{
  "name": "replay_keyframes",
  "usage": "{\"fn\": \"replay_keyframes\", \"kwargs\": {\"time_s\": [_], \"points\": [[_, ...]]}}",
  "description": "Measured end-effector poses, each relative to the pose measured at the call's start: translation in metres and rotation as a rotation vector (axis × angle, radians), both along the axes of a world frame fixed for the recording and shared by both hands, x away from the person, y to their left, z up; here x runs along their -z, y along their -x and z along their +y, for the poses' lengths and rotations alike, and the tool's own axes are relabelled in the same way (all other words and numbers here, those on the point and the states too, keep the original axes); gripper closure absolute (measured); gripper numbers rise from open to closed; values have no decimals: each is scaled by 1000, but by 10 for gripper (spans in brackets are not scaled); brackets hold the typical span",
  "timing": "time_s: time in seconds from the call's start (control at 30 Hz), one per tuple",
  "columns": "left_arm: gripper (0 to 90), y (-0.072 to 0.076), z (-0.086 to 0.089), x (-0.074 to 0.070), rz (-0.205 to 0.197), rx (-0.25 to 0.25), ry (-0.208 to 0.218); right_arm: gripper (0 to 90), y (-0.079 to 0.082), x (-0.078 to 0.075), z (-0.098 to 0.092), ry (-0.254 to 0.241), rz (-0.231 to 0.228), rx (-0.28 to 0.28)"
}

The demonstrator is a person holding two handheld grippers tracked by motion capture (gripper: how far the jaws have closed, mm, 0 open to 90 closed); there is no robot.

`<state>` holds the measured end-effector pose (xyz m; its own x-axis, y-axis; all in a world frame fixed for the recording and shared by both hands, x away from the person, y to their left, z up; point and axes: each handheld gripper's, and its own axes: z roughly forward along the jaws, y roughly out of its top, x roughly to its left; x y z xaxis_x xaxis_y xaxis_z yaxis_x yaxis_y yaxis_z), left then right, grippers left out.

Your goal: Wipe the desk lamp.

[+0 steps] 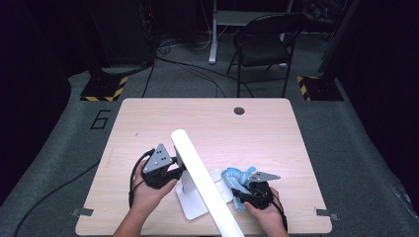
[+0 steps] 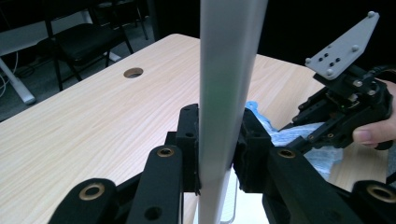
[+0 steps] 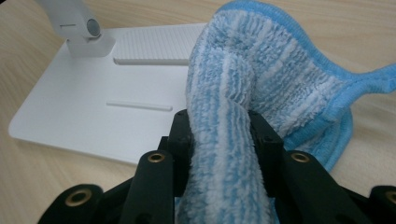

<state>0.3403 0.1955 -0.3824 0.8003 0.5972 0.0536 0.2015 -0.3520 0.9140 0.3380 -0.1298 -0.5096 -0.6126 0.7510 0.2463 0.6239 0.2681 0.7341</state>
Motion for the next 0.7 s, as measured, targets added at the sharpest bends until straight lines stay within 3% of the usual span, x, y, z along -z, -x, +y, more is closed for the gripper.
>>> {"fn": "replay_keyframes", "kwargs": {"time_s": [0.1,0.43,0.7], "points": [[748,0,-1,1,1,-1,14,673,0,-1,-5,-23,5,22],[753,-2,-2,2,0,4,22,671,1,-5,-10,8,-77,60],[754,-7,-2,2,-5,-19,22,666,0,-5,-12,-3,-105,80]]}}
